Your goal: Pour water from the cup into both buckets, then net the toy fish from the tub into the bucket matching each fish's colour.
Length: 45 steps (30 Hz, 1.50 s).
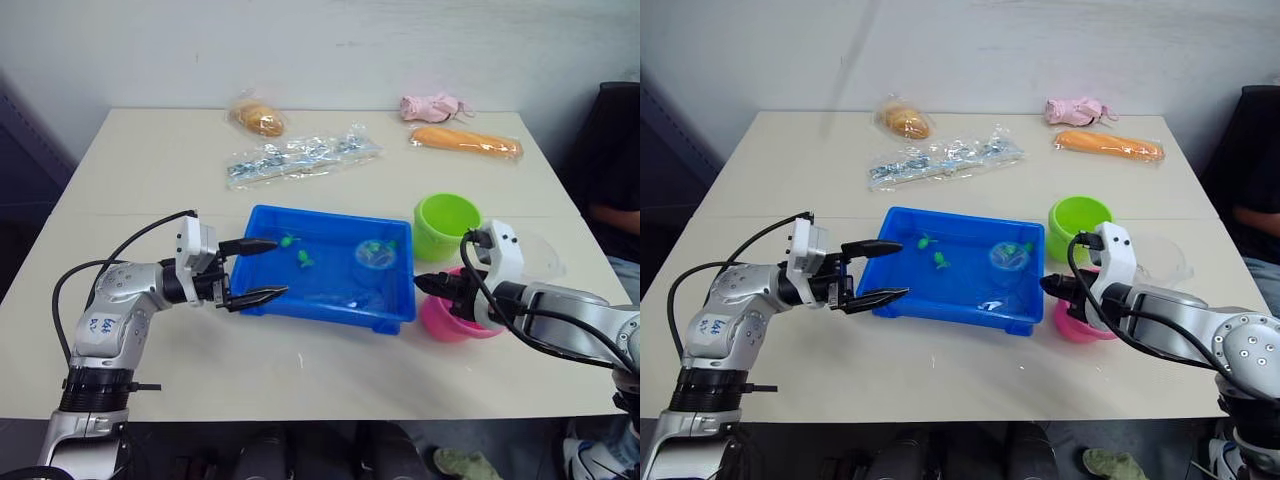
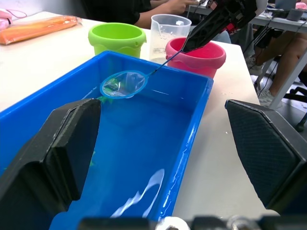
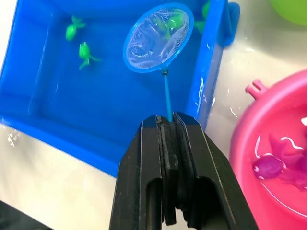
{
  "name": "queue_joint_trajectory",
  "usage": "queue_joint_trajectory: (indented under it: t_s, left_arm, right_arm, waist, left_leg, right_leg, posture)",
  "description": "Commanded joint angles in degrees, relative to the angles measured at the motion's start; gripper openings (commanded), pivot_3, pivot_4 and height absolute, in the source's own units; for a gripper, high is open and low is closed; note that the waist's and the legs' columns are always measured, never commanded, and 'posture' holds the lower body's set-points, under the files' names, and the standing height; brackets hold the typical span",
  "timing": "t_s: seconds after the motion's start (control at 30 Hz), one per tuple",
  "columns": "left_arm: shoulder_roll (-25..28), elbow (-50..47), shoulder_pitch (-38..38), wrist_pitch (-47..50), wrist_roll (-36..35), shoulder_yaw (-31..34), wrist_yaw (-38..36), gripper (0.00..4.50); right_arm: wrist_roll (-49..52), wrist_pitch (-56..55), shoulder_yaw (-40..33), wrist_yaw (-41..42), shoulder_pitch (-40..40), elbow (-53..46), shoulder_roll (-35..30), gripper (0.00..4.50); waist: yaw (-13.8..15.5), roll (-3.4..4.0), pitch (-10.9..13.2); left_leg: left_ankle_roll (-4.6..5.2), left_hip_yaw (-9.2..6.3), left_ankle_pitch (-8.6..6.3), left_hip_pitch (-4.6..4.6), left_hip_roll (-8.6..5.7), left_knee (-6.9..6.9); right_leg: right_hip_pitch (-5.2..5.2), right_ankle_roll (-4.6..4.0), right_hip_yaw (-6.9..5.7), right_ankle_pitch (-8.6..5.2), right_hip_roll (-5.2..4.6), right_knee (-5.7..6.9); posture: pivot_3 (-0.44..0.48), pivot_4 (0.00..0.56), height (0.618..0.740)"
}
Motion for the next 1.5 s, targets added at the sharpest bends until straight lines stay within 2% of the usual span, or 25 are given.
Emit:
queue_joint_trajectory:
  t_s: [0.03,0.2,0.43,0.67,0.83,1.03,1.1,1.3,1.5]
  left_arm:
    - [-0.1,-0.6,-0.9,-0.1,-1.0,0.1,-0.4,4.47]
    - [-0.1,-0.9,-0.7,0.1,-1.1,0.1,-0.2,4.47]
    - [-0.9,-1.8,0.0,0.4,-1.1,-0.3,0.4,4.47]
    - [-1.3,-1.7,0.2,0.1,-0.9,-0.2,0.5,4.47]
    - [-1.5,-2.2,0.8,-0.1,-0.8,-0.2,0.7,4.47]
    - [-1.0,-2.9,1.9,-0.2,-1.0,0.3,0.6,4.47]
    - [-0.6,-3.2,2.5,-0.3,-1.1,0.6,0.5,4.47]
    - [-0.1,-3.5,3.3,-0.5,-1.3,1.0,0.4,4.47]
    - [-0.5,-2.7,2.2,-0.3,-1.1,0.1,0.2,4.47]
  right_arm:
    - [1.1,-1.5,0.2,0.2,-0.5,-0.9,0.3,0.0]
    - [1.1,-1.9,1.5,-2.3,-0.7,0.4,-0.8,0.0]
    - [1.1,-1.9,2.8,-2.7,-2.3,2.7,1.0,0.0]
    - [1.1,-0.9,2.6,-3.1,-2.7,6.3,6.1,0.0]
    - [1.1,0.7,0.7,-4.1,-3.0,8.2,13.1,0.0]
    - [1.1,4.2,0.0,-1.9,-1.9,4.6,16.1,0.0]
    - [1.1,5.9,-0.4,3.1,-1.5,1.5,12.9,0.0]
    - [1.1,9.5,-1.9,13.2,-0.7,-4.5,-4.5,0.0]
    - [1.1,6.6,-3.8,15.9,3.1,-3.5,-11.4,0.0]
  waist:
    - [0.0,0.0,0.0]
    - [0.0,0.0,0.0]
    - [0.0,0.0,0.0]
    - [0.0,0.0,0.0]
    - [0.0,0.0,0.0]
    - [-0.1,0.0,0.0]
    - [-0.1,0.02,0.0]
    - [0.0,0.0,0.0]
    - [0.1,0.0,0.0]
  left_leg:
    - [0.0,0.0,0.0,0.0,0.0,0.0]
    - [0.0,0.0,0.0,0.0,0.0,0.01]
    - [0.0,0.0,0.0,0.0,0.0,0.01]
    - [0.0,0.01,0.0,0.0,0.0,0.0]
    - [0.0,0.0,0.0,0.0,0.01,0.0]
    - [0.0,0.0,0.0,0.0,0.0,0.0]
    - [0.0,0.0,0.0,0.0,0.01,0.0]
    - [0.09,-0.02,-0.05,-0.01,0.0,0.02]
    - [0.08,0.01,-0.05,0.0,0.0,0.01]
  right_leg:
    - [0.0,0.0,0.0,0.0,0.0,0.0]
    - [0.0,0.0,0.0,0.0,-0.01,0.0]
    - [0.0,0.0,0.0,0.0,0.0,0.0]
    - [0.0,0.01,0.0,0.0,0.0,0.0]
    - [0.0,0.01,0.01,0.0,0.0,0.02]
    - [0.0,0.01,0.02,0.0,0.0,0.02]
    - [-0.01,0.01,0.02,0.0,0.0,0.02]
    - [0.03,0.01,0.04,0.01,-0.01,-0.06]
    - [0.03,0.03,0.02,0.02,-0.01,-0.08]
  posture:
    - [0.0,0.15,0.74]
    - [0.0,0.15,0.74]
    - [0.0,0.15,0.74]
    - [0.0,0.15,0.74]
    - [0.0,0.15,0.74]
    - [0.0,0.15,0.74]
    - [0.0,0.15,0.74]
    - [0.0,0.15,0.74]
    - [0.0,0.15,0.74]
